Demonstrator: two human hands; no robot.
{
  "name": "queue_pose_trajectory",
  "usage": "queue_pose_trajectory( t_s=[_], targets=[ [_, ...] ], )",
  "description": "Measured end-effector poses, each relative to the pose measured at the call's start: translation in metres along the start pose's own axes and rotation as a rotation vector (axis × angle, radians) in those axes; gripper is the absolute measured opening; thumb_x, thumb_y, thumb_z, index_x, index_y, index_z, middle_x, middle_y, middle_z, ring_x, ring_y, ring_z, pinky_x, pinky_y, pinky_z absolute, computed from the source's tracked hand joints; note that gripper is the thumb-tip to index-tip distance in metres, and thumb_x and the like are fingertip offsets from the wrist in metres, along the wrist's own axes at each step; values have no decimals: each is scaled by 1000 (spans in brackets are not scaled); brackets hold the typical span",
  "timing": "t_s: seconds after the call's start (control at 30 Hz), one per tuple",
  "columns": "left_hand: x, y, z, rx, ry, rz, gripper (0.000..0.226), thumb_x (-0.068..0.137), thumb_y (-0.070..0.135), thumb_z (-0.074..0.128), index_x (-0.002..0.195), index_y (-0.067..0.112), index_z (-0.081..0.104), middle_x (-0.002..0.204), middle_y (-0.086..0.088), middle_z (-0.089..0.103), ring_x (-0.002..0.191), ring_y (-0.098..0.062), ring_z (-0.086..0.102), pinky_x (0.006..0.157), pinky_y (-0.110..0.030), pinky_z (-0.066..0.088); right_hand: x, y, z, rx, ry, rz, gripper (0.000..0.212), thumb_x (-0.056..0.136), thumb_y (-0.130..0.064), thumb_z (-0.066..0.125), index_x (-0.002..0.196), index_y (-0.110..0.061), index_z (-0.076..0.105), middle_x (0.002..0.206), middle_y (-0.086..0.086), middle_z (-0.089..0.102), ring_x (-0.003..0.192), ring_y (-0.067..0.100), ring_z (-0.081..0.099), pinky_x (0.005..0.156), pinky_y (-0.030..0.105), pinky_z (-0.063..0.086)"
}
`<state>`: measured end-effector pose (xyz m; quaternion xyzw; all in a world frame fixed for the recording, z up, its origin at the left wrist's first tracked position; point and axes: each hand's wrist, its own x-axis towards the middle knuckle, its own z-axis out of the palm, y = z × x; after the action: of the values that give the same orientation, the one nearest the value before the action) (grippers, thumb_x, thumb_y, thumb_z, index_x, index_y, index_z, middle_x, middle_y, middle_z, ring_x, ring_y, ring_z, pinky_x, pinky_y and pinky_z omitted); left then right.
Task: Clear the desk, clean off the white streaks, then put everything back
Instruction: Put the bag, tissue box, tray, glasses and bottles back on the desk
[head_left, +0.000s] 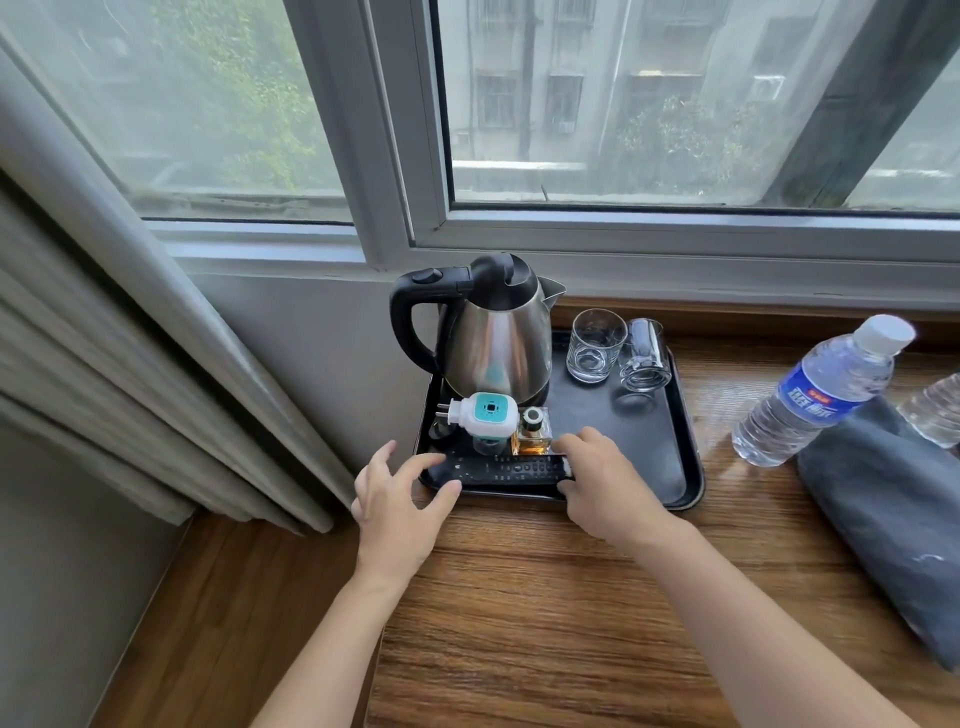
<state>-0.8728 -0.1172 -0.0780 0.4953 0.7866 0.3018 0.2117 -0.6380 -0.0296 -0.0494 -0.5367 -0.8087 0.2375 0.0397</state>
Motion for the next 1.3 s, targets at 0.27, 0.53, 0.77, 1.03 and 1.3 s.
queue_pose_trajectory(
  t_s=[0.27,0.53,0.77,1.03,1.3],
  targets=[
    [-1,-5,5,198,37,93,42,95,49,70,134,37,69,159,-13,39,149,-33,28,116,-58,31,-12,-22,13,210,79,11,29,95,-4,56,121,-18,56,120,-1,55,112,17,54,97,29,45],
    [-3,-13,12,427,168,355,32,101,39,60,121,24,79,149,-20,53,139,-40,45,106,-60,42,-24,-5,23,157,196,-89,25,99,-14,57,120,-19,71,120,-5,59,118,14,47,97,23,42],
    [-7,3,9,390,208,442,35,95,37,56,113,20,80,128,-10,63,124,-33,55,99,-53,47,-26,12,14,222,276,-105,21,95,-14,65,111,-20,76,114,-9,66,115,11,52,95,11,38],
    [-9,87,14,118,253,658,29,96,33,58,110,16,77,104,5,70,97,-15,62,91,-27,50,28,81,-46,301,683,309,48,84,-23,75,128,-14,59,114,7,63,106,29,58,92,44,51],
    [36,160,42,46,117,557,39,94,46,53,122,25,70,112,11,70,104,-15,65,88,-34,55,90,86,-56,66,446,490,95,66,-74,77,130,-12,45,121,9,59,115,32,52,92,42,47]
  ],
)
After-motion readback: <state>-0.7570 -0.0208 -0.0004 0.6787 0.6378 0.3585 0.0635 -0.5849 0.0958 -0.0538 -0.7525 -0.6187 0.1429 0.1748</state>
